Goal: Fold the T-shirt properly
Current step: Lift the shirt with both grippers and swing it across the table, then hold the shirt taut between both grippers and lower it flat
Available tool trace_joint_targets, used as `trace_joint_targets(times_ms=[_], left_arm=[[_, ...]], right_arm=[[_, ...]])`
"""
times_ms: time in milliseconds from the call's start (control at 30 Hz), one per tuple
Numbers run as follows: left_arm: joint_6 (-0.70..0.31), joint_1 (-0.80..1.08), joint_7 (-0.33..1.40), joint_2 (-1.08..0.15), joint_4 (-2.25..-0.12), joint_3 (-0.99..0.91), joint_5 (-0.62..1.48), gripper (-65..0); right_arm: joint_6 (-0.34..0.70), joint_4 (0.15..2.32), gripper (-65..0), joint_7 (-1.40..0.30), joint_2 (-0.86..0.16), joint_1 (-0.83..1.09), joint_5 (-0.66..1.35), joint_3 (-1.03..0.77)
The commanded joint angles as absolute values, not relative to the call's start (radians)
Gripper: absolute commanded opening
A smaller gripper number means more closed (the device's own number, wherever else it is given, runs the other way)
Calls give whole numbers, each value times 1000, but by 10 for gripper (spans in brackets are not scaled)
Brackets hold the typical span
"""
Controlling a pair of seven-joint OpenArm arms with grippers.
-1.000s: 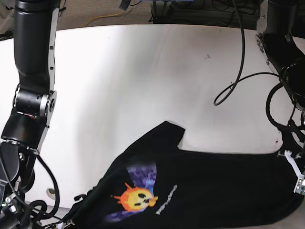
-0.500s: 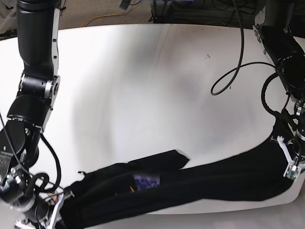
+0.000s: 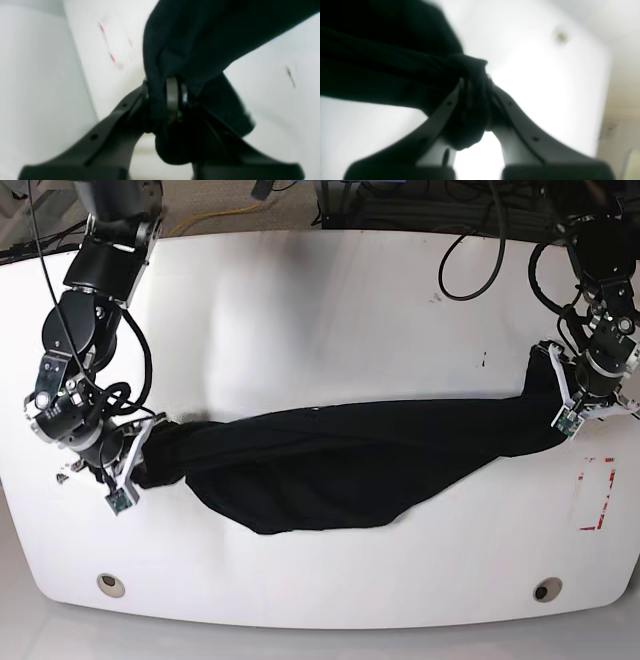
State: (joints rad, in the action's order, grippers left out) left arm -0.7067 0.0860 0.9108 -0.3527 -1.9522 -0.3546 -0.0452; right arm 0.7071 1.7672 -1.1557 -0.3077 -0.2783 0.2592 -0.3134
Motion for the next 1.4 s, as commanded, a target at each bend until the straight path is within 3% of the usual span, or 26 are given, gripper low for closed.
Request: trace_joint_targets(times_ms=[0, 433, 967, 1033, 1200, 1367], left_arm=[[-698, 139, 900, -369, -1971, -364, -53, -614], [-698, 298, 898, -369, -1982, -364, -53, -610], [-698, 371, 898, -344, -1980, -361, -53, -604], [-698, 386, 898, -349, -1983, -360, -53, -556], [-698, 394, 898, -367, -1985, -352, -53, -360], [-698, 421, 900, -449, -1985, -369, -53, -340]], right_arm=[[698, 1788, -650, -1136, -305, -229, 251, -358], [698, 1790, -650, -1135, -236, 24, 251, -432], [698, 1782, -650, -1133, -202, 130, 249, -455], [698, 1782, -650, -1133, -202, 130, 246, -455], [698, 1782, -650, -1133, -205, 130, 242, -455], [698, 1782, -650, -1133, -206, 130, 242, -455]])
